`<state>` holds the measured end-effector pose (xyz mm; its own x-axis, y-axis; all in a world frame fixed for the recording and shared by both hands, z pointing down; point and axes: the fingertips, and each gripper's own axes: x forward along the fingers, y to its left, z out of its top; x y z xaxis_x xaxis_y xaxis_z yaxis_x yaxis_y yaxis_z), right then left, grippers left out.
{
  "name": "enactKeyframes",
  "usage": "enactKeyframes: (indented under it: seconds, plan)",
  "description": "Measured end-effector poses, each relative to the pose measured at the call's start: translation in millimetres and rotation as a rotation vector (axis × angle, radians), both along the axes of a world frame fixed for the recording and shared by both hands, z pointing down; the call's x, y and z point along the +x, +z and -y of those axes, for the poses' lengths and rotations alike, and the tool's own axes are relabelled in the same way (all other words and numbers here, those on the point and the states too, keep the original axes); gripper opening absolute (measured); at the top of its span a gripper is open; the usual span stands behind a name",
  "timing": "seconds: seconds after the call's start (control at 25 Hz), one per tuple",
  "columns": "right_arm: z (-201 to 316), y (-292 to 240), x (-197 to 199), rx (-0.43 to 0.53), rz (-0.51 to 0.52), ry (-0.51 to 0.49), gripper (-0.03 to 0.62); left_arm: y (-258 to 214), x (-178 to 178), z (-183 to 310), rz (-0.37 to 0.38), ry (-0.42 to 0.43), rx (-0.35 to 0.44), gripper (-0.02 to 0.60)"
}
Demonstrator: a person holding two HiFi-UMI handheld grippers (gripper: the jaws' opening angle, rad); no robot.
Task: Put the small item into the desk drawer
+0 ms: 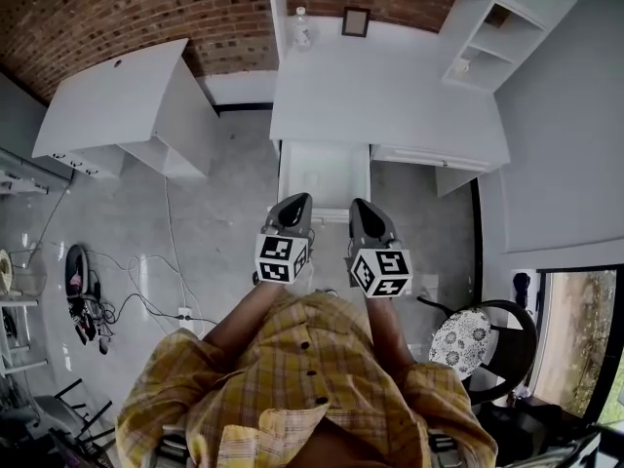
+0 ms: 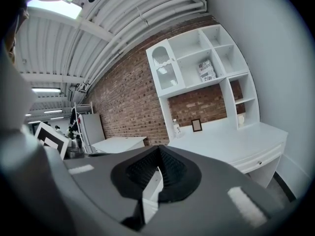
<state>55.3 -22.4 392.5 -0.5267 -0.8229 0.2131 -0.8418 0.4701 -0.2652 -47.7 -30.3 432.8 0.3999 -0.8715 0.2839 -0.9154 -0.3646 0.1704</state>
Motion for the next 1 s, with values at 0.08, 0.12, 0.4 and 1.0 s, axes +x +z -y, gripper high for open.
enactKeyframes:
  seconds: [0.08, 0.12, 0.4, 1.0]
  plan:
    - [-5, -5, 0, 0.012, 0.001, -0.003, -0.003, -7, 2, -8, 0.004, 0.0, 0.018, 0.003]
    - [-7, -6, 0, 0.017, 0.001, -0.004, -0.003, -10, 2, -12, 0.006, 0.0, 0.025, 0.003]
    - [-19, -16, 5, 0.042, 0.008, -0.011, -0.003, -25, 7, -33, 0.018, -0.003, 0.067, 0.003]
    - [-47, -19, 17, 0.059, -0.001, -0.024, -0.003, -40, 17, -61, 0.033, -0.024, 0.108, 0.003]
